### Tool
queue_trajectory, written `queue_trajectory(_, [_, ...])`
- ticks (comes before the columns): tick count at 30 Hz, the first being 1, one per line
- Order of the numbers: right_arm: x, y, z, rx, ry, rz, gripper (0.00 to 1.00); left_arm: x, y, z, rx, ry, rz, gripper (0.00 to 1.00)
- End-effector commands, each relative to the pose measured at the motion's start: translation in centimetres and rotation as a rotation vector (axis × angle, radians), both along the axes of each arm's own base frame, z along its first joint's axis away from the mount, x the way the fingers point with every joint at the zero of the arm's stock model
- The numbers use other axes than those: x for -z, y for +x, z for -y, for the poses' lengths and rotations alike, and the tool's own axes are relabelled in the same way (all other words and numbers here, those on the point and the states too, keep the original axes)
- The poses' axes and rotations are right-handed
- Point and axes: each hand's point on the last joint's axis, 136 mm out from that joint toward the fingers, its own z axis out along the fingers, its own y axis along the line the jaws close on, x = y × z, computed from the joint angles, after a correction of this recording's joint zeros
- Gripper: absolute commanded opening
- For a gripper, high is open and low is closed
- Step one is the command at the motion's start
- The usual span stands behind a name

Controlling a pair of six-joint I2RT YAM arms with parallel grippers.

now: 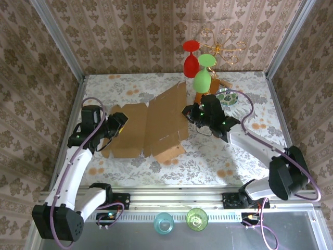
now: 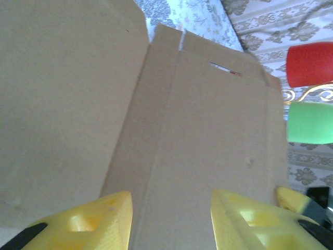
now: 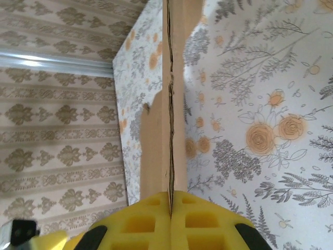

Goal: Fold the paper box

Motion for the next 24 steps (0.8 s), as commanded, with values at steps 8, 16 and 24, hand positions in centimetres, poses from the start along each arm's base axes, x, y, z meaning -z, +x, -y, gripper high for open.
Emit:
queue_trajectory(8, [-13.8, -4.2, -0.1, -0.042, -0.025, 0.334, 0.0, 5.3, 2.7, -3.5, -0.039, 0.128, -0.132, 0.46])
queue_trajectory(16, [-22.3, -6.9, -2.1, -0.102, 0.009, 0.539, 0.0, 9.4, 5.5, -2.1, 0.011, 0.072, -0.184, 0.45])
queue_trajectory(24, [-27.4, -8.1, -5.8, -0.177, 0.062, 0.647, 0.0, 10.8, 7.2, 4.5, 0.141, -0.038, -0.164, 0.45])
